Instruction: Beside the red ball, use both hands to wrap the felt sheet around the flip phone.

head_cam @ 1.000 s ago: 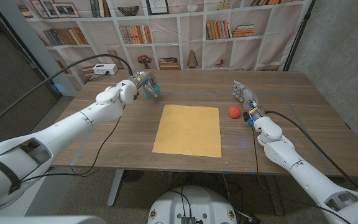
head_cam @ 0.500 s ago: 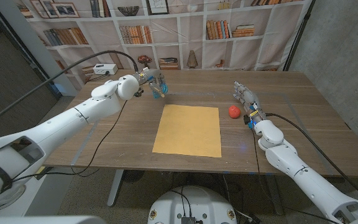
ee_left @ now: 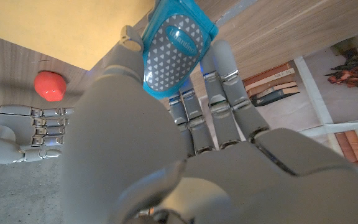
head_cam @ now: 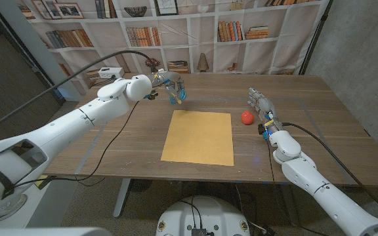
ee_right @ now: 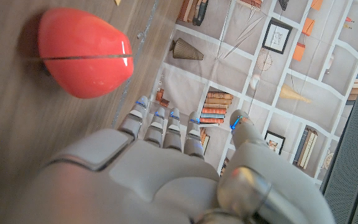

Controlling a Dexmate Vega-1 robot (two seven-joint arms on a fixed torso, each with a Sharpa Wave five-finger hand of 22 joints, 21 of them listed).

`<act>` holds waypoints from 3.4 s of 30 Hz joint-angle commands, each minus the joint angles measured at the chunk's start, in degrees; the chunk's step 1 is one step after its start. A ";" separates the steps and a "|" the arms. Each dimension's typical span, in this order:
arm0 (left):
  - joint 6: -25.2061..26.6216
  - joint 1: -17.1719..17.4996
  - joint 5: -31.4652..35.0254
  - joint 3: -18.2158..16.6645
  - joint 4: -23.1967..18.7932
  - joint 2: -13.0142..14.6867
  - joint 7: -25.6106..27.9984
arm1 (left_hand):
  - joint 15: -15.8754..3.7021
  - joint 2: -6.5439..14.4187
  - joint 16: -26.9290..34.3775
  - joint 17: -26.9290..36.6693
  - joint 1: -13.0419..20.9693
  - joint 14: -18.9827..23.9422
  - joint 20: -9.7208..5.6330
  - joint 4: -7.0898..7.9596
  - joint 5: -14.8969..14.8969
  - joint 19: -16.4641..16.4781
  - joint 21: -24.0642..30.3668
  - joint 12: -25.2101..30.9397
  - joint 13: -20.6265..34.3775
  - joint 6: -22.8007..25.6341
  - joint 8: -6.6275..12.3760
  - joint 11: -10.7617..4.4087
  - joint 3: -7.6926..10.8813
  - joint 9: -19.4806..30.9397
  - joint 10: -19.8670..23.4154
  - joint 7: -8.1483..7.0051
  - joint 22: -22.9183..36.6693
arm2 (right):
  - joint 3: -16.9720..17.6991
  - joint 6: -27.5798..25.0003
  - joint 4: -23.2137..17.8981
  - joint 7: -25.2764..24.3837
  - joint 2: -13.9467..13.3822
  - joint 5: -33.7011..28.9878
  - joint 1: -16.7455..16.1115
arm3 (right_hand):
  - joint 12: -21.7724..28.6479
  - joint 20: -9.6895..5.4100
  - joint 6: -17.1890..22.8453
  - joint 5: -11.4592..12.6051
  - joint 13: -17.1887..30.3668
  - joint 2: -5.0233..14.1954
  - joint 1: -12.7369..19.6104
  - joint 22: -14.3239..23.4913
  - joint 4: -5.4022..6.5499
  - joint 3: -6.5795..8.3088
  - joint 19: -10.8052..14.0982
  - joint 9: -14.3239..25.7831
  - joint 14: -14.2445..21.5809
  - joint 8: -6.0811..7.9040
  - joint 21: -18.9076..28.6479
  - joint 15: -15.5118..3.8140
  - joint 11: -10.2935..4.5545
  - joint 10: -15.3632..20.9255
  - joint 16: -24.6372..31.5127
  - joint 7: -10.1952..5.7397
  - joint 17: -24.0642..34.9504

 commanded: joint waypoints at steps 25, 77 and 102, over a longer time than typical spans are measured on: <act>-3.53 -1.51 -2.83 3.38 -4.55 -2.65 -16.96 | -18.04 10.68 -0.84 10.52 10.75 15.00 -4.11 0.35 -0.01 -1.65 2.21 -1.03 14.64 12.25 4.46 -4.31 0.59 0.02 6.00 0.08 -1.80 | 1.17 -0.27 -7.02 -3.78 -1.77 -4.73 -3.70 | -0.17 -1.78 0.67 0.34 0.17 -0.02 0.24 0.22 -0.52 -0.37 0.85 0.12 0.08 0.18 -0.26 -0.57 0.08 0.70 -0.41 0.27 -0.04; -0.08 -5.89 14.04 15.23 -0.06 -10.71 -24.48 | -18.08 10.59 -2.58 12.74 10.93 15.82 -4.67 0.46 -0.36 -2.27 5.25 -2.23 15.00 11.76 2.97 -4.34 0.55 0.10 6.49 0.51 -5.96 | 3.78 3.40 -3.92 -1.61 -1.83 -2.17 -6.43 | -0.26 -1.36 0.53 0.37 0.19 -0.13 0.14 0.22 -0.65 -0.71 0.87 0.12 0.36 0.09 -0.40 -0.45 0.06 0.91 -0.53 0.01 -0.10; 3.16 -10.72 22.80 19.36 0.70 -13.63 -37.09 | -14.44 6.64 -16.51 11.22 -10.57 -1.37 1.89 7.23 0.34 -14.42 5.04 -10.11 11.88 -10.53 -12.05 -3.90 -5.85 0.00 -10.63 -5.26 -10.41 | 3.13 3.93 -1.04 -0.01 -1.22 -1.57 -3.76 | -0.30 -1.23 0.56 0.40 0.20 -0.07 0.05 0.23 -0.63 -0.86 0.96 0.12 0.67 0.10 -0.42 -0.27 0.05 1.00 -0.49 -0.02 -0.10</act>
